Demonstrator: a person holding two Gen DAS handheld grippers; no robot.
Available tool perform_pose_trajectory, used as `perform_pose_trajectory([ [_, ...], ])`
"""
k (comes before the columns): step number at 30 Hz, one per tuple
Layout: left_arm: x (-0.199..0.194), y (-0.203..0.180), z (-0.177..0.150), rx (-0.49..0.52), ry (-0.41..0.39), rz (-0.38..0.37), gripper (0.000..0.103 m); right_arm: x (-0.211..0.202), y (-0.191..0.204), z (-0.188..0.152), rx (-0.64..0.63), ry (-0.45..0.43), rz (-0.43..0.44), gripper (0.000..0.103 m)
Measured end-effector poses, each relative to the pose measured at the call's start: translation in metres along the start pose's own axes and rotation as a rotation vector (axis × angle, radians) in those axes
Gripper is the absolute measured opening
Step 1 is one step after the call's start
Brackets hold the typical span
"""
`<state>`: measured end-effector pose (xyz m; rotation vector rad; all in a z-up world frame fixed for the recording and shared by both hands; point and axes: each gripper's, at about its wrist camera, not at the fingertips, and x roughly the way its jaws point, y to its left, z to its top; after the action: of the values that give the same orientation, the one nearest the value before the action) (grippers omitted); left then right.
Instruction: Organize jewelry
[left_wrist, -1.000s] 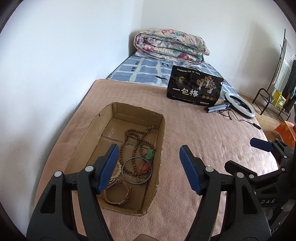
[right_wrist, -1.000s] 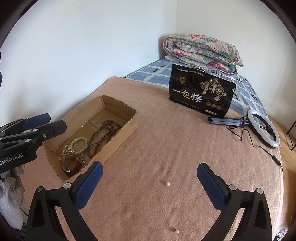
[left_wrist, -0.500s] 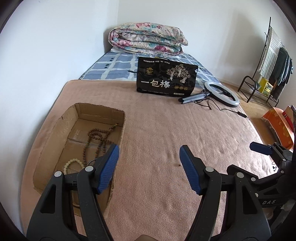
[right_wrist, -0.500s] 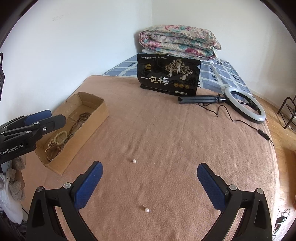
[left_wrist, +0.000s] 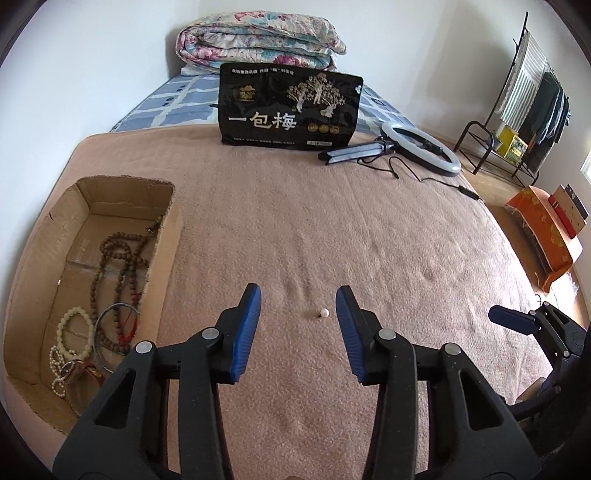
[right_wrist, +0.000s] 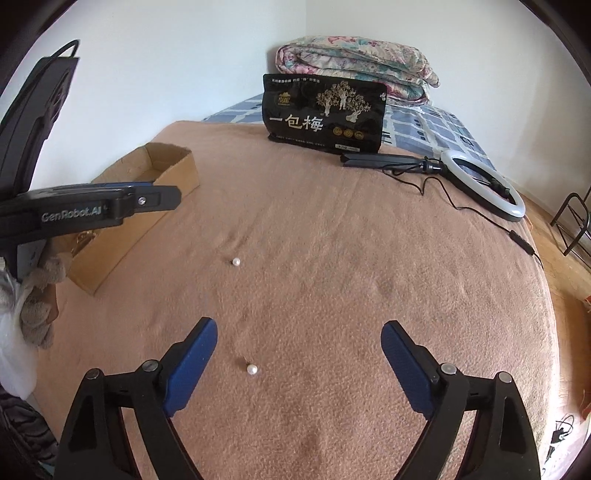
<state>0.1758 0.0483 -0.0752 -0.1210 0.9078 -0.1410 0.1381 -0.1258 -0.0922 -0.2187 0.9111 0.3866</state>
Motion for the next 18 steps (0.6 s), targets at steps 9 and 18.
perform_pose_trajectory([
  [9,0.041,-0.011,-0.017,0.01,0.082,-0.025,0.028,0.021,0.009,-0.032,-0.025,0.07,0.094,0.063],
  [18,0.061,-0.022,-0.024,0.053,0.104,-0.033,0.027,0.038,0.009,-0.042,-0.033,0.125,0.141,0.046],
])
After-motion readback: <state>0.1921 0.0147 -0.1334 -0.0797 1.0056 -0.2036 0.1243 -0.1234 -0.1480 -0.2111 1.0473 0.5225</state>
